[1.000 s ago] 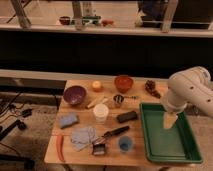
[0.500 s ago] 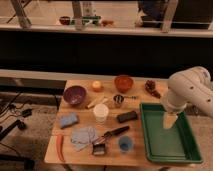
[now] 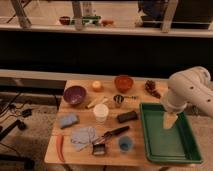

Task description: Wipe red bowl with sponge

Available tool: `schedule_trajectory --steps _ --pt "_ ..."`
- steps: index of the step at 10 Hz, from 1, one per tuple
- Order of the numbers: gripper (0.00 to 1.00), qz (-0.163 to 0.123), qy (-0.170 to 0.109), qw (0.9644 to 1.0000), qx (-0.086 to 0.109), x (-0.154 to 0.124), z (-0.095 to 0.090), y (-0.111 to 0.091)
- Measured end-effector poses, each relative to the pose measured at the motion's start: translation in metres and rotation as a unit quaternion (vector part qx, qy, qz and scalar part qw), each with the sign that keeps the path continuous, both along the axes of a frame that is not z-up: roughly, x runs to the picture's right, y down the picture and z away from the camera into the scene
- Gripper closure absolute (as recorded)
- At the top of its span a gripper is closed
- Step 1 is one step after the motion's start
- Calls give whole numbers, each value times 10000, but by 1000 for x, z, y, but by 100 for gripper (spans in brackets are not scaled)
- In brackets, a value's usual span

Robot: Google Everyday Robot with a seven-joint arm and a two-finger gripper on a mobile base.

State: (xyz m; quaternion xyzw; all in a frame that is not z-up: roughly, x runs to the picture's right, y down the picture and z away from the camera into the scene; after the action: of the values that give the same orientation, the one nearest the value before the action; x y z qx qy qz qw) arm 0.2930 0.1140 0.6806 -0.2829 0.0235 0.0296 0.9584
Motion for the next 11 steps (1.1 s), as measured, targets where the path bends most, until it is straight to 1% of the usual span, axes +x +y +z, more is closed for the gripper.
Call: schedule_trajectory --steps 3,5,6,7,8,9,10,11 --pt "20 -8 -7 10000 4 -1 -1 0" --pt "20 -195 -215 9995 80 -11 -10 2" --pt "20 -333 -370 9987 122 -23 -16 4" --pt "20 -517 -594 9968 160 -47 -24 8" --pt "20 -631 -752 9950 179 -66 -30 11" --pt "20 -791 -959 9920 198 -93 -39 14" --pt "20 -978 -1225 9874 220 -125 -49 19" --pt "20 -1080 -1384 9842 236 -143 -55 22"
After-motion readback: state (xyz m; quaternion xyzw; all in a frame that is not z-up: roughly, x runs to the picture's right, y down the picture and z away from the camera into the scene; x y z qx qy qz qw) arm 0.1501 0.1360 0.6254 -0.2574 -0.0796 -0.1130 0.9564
